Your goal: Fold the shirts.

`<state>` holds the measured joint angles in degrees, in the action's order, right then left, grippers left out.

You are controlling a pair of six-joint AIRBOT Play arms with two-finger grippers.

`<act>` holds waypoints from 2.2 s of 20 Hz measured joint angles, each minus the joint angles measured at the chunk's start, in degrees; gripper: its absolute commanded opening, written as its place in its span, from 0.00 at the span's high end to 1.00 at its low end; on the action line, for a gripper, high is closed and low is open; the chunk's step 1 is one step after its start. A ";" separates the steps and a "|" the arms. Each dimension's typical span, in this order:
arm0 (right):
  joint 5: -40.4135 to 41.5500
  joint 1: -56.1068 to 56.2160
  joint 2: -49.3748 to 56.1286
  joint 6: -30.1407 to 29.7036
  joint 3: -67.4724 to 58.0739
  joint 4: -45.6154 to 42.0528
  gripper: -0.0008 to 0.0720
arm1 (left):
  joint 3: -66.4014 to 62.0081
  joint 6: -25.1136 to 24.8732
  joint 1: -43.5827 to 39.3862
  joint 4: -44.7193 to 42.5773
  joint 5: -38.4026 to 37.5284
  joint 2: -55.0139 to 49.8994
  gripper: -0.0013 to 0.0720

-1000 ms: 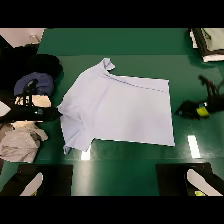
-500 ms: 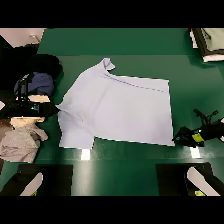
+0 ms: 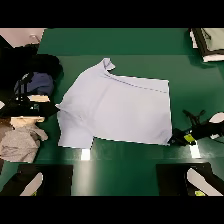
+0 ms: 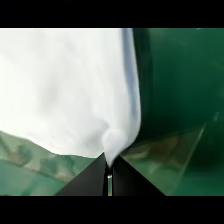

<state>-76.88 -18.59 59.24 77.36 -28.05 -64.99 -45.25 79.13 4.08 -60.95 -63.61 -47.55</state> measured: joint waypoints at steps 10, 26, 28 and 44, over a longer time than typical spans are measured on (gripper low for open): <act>4.50 7.39 -9.25 6.12 -46.99 1.03 0.97 | -41.11 0.92 -0.02 -0.04 5.42 -0.04 0.95; -5.20 7.72 -10.16 10.64 -85.79 -8.44 0.97 | -69.00 0.74 -0.02 8.09 -0.85 0.17 0.95; -9.27 7.72 -7.26 10.97 -81.94 -9.81 0.97 | -59.84 1.05 -0.02 8.50 -3.30 -1.49 0.95; 2.95 7.96 28.20 12.33 -59.80 -11.23 0.97 | -35.28 -8.92 -0.02 22.88 12.44 -41.03 0.95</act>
<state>-73.93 -10.63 87.44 89.69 -87.85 -76.23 -80.53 70.22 4.05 -38.06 -51.18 -88.58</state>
